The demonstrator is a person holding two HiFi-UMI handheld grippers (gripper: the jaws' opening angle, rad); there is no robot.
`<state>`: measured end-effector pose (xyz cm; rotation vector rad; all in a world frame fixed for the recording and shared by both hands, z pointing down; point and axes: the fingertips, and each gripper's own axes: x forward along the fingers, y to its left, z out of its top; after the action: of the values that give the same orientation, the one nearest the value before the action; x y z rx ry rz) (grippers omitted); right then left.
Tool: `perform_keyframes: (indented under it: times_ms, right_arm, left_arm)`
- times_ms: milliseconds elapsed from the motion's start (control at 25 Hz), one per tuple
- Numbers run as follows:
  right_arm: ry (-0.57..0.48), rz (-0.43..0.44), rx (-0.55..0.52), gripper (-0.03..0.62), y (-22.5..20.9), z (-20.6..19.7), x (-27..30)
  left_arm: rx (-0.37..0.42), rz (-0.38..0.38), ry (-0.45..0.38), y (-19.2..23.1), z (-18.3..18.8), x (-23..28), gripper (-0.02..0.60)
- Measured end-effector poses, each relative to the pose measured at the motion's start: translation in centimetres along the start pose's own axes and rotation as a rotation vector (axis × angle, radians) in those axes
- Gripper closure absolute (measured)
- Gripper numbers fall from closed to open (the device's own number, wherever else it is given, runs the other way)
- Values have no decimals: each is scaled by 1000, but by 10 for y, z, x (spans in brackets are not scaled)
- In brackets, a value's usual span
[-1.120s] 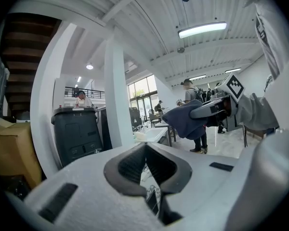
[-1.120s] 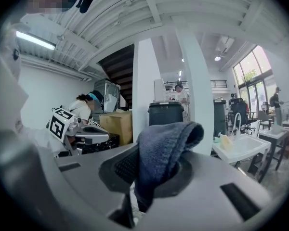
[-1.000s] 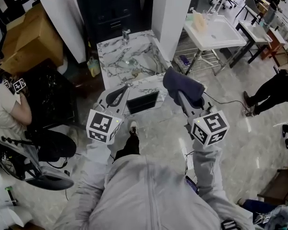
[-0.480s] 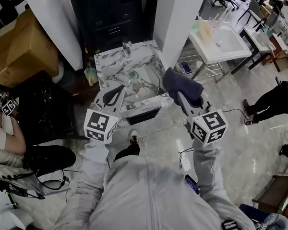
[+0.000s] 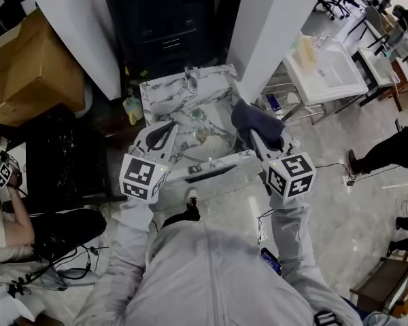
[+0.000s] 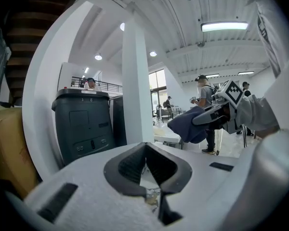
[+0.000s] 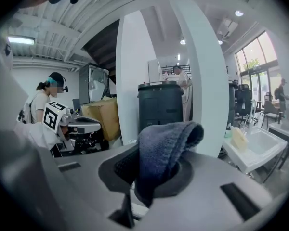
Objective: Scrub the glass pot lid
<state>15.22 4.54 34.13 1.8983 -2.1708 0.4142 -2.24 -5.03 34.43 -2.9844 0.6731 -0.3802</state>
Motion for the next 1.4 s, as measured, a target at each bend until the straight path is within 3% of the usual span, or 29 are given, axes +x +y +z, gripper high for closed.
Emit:
perform_keyframes:
  times_ms: [520, 800, 1120, 1400]
  right_arm:
    - [106, -57, 10, 531, -25, -10, 94]
    - [165, -84, 39, 531, -35, -32, 127]
    - [234, -32, 50, 531, -49, -65, 166]
    - [354, 2, 41, 531, -65, -115, 208]
  left_arm:
    - [-28, -32, 5, 72, -21, 44, 555]
    - [-63, -29, 36, 90, -40, 55, 554]
    - [-127, 38, 58, 89, -64, 65, 554]
    - [-175, 105, 97, 90, -84, 76, 554]
